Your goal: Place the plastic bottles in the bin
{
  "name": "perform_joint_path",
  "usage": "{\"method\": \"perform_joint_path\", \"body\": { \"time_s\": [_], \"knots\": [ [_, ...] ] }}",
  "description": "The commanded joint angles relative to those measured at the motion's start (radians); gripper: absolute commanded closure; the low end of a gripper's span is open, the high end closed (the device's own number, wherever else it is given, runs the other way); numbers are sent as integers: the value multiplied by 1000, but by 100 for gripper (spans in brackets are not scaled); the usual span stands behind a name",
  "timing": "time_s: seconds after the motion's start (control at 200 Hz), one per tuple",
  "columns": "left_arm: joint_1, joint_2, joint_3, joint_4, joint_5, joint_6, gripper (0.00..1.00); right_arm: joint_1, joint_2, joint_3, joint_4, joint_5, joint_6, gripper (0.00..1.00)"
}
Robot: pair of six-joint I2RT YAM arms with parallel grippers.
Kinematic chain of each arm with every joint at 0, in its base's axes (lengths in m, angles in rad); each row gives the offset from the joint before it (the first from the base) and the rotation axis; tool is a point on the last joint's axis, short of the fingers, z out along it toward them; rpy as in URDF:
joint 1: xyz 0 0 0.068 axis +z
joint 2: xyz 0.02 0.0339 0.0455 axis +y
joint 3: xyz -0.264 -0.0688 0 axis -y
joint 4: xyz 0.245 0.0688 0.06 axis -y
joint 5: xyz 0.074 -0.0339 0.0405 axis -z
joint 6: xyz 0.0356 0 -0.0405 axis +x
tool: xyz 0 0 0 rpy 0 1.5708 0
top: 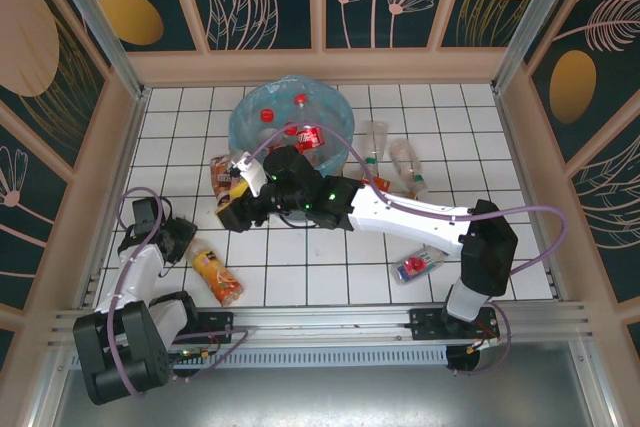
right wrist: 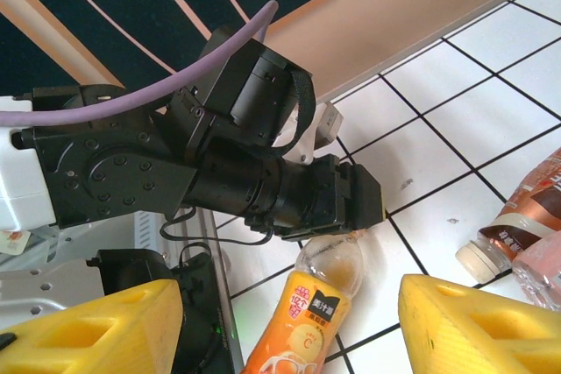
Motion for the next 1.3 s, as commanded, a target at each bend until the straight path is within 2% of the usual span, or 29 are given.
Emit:
{"method": "perform_joint_path", "body": {
  "time_s": [0.0,0.235,0.255,0.34,0.375,0.455,0.641,0.816,0.996,1.141,1.196,1.296],
  "knots": [
    [-6,-23,29,-30,-40,-14,57,-9,-12,-12,40,-10,-7,33],
    [-7,-77,53,-62,-60,-23,69,-12,-4,-6,32,-11,-5,33],
    [-6,-85,58,-65,-64,-23,74,-12,-5,-4,31,-9,-5,33],
    [-6,-117,113,-86,-102,-9,83,-12,-12,1,27,-3,-4,33],
    [-6,-131,146,-101,-129,2,86,-13,-16,4,25,2,-5,33],
    [-6,-164,243,-132,-207,29,100,-14,-34,22,13,14,-7,34],
    [-7,-220,486,-186,-361,99,100,-30,-107,96,-19,43,-34,33],
    [-6,-214,737,-166,-425,178,100,-67,-156,173,-69,145,-84,33],
    [-20,-78,1044,-133,-317,223,100,-151,-221,184,-86,242,-82,34],
    [-41,49,1227,-57,-118,173,100,-210,-285,149,-76,305,-77,34],
    [-88,92,1273,-31,-96,167,100,-219,-303,140,-82,319,-79,34],
    [-243,161,1340,-4,-173,214,100,-226,-331,126,-102,384,-85,34]
  ]
}}
